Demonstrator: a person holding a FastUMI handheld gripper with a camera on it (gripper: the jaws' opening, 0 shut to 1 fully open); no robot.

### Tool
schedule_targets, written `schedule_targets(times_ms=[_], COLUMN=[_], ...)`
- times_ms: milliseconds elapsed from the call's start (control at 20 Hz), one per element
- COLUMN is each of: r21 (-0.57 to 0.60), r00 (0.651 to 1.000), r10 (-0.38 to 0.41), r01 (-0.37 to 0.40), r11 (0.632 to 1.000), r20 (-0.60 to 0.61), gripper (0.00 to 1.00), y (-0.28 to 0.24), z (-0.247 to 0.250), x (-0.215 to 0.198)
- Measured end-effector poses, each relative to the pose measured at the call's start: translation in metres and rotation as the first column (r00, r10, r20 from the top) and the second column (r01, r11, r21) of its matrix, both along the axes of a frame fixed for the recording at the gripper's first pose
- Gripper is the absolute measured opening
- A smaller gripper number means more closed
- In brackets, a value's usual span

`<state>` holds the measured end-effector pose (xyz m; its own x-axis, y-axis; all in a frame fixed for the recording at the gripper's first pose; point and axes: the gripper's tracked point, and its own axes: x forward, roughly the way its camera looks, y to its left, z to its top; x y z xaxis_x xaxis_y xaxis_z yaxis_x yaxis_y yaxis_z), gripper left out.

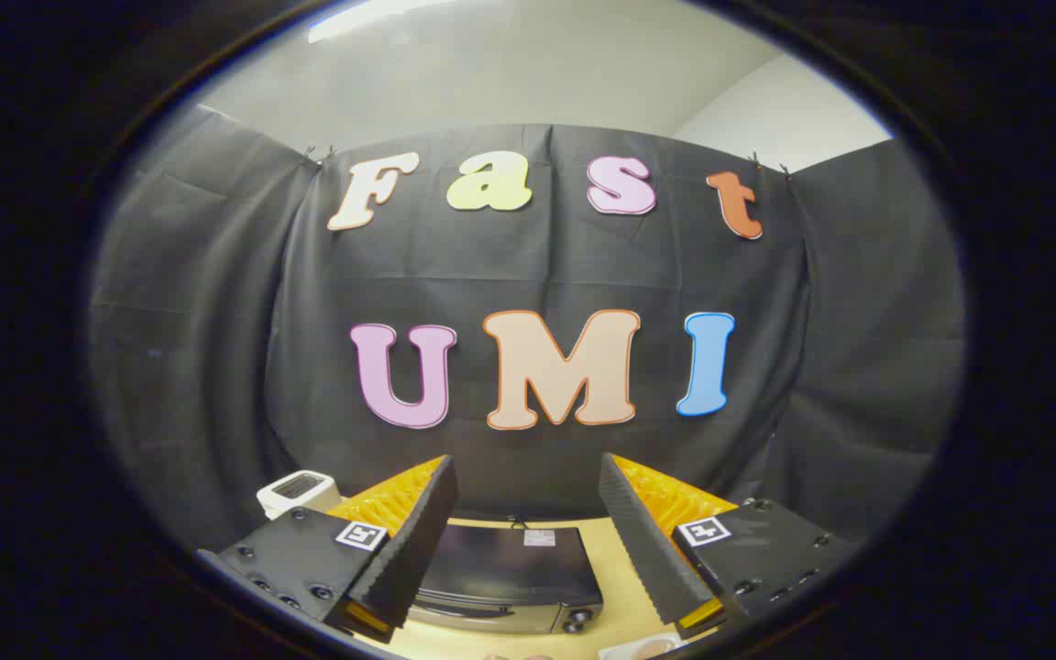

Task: Open the toaster oven, put the food inside, and close the toaster oven door.

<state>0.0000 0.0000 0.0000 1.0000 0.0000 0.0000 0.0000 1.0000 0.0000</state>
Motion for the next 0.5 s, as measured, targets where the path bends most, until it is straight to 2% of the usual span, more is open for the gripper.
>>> schedule_targets(times_ms=[500], r21=[0.014], r00=[1.000], r10=[-0.008], r01=[0.008], r11=[1.000], r20=[0.003], gripper=[0.99], y=[-0.0051], z=[-0.0025], x=[0.0015])
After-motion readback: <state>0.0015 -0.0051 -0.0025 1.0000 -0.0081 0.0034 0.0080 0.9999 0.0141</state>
